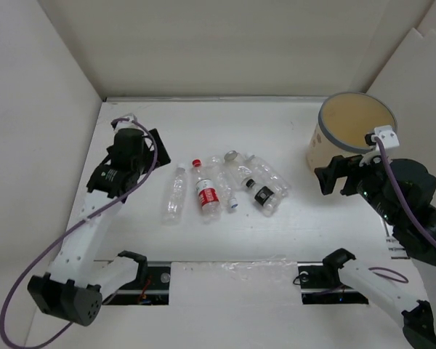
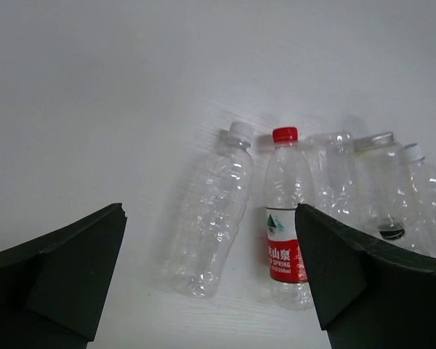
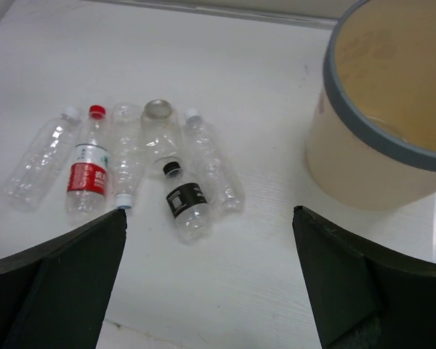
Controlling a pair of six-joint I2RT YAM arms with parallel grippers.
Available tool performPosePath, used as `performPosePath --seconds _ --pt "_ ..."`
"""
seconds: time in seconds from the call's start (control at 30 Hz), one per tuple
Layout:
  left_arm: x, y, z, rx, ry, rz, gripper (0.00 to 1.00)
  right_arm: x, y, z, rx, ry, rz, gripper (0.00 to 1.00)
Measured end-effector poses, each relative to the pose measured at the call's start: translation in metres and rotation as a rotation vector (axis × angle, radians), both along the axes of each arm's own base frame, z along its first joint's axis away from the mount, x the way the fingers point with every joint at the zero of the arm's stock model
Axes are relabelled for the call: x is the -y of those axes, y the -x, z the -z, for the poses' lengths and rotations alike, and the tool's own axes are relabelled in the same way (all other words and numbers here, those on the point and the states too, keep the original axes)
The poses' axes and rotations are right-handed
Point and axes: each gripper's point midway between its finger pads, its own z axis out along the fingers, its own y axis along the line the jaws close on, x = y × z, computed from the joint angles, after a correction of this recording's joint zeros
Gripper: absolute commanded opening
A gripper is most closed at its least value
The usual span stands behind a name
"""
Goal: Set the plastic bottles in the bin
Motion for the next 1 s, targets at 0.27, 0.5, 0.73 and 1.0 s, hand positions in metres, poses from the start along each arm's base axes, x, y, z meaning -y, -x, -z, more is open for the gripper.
performPosePath --seconds 0.27,0.5,0.73,1.0 --pt "0.030 -0.025 0.092 -0.249 0.023 0.110 1.00 -0.036 -0.004 0.015 -0.025 -0.061 -0.155 1.00" --pt "0.040 -0.035 0.144 -0.402 0.054 0.162 1.00 -0.048 -0.003 0.018 -0.008 -0.095 -0.214 1.00" --pt "0.042 -0.032 0.179 -0.500 0.042 0.180 1.00 -0.051 -0.006 0.007 0.036 -0.112 -0.224 1.00" --pt "0.041 -0.021 0.222 -0.632 0.009 0.173 0.91 -0.058 -0.010 -0.003 0.071 -0.131 -0.250 1.00"
